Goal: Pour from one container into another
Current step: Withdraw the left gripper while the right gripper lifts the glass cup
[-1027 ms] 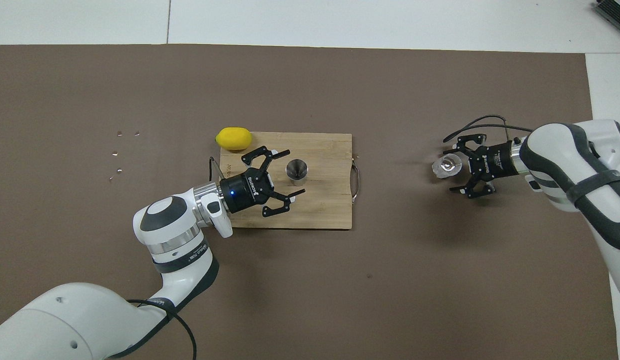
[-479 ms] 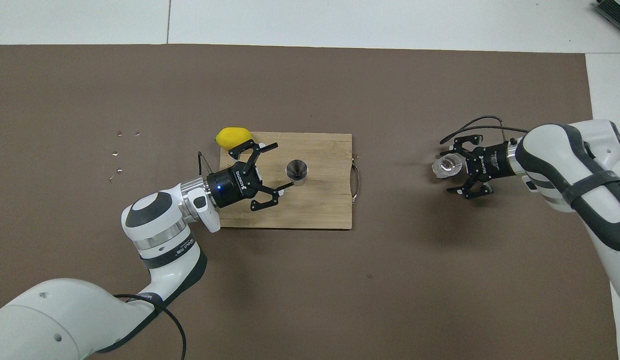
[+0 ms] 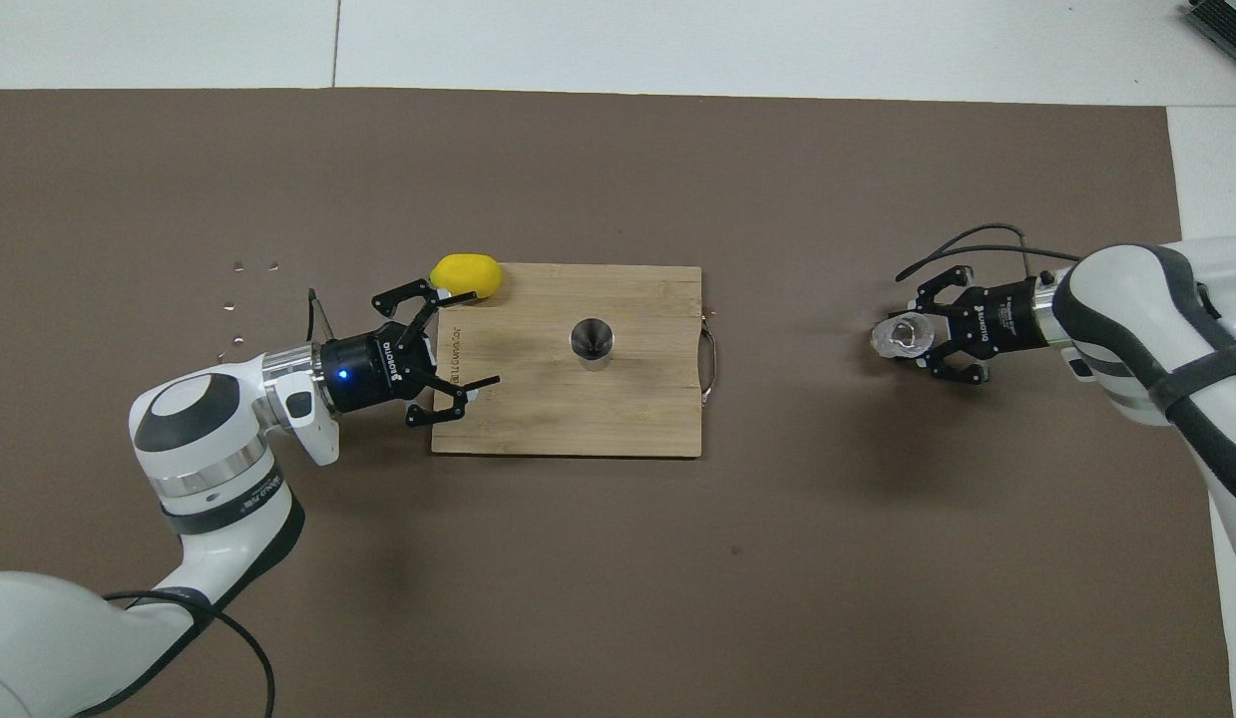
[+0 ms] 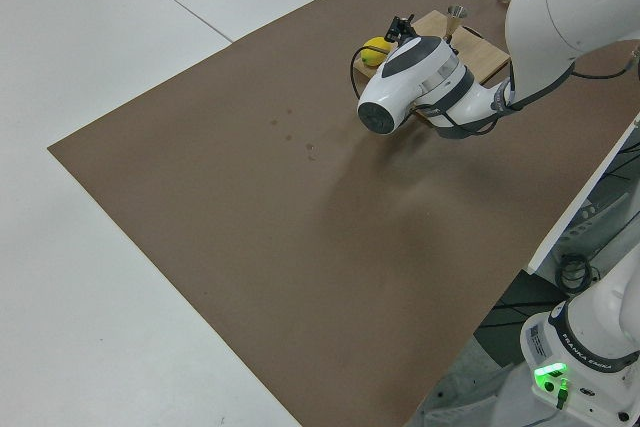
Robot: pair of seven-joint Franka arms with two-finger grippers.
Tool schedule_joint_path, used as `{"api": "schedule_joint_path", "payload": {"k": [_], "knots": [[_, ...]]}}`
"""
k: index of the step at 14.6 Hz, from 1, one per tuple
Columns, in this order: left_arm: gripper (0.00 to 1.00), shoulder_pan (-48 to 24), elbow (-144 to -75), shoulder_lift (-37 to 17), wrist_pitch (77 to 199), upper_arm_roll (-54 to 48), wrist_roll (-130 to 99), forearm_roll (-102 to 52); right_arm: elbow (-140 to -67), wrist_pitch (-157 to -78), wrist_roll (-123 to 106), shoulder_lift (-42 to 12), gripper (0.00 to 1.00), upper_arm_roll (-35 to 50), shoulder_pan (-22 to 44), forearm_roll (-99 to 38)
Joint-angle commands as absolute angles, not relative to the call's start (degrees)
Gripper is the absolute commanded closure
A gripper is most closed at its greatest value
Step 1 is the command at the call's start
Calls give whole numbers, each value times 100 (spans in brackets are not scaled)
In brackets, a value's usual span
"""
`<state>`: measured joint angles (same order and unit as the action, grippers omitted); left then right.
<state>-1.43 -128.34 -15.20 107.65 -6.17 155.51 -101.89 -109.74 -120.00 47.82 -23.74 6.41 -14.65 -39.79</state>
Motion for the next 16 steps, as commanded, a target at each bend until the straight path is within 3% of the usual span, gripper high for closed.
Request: {"api": "schedule_joint_path", "payload": {"k": [1,10,16], "knots": [[0,437,-13052,-1231,10390,-633,15768,-9460,-11118,-11944,4815,-2049,100,668,-1486,-4184],[0,2090,-12315,-1195,9457,-580,15259,-6551,-11039,-11751,6590,-1433,100,650,-792,-3929],[0,2417,-11225,-1082,9352,-501,14687,-4749,-10644,-11690,7469,-1459,100,659,-212,-3367]]}}
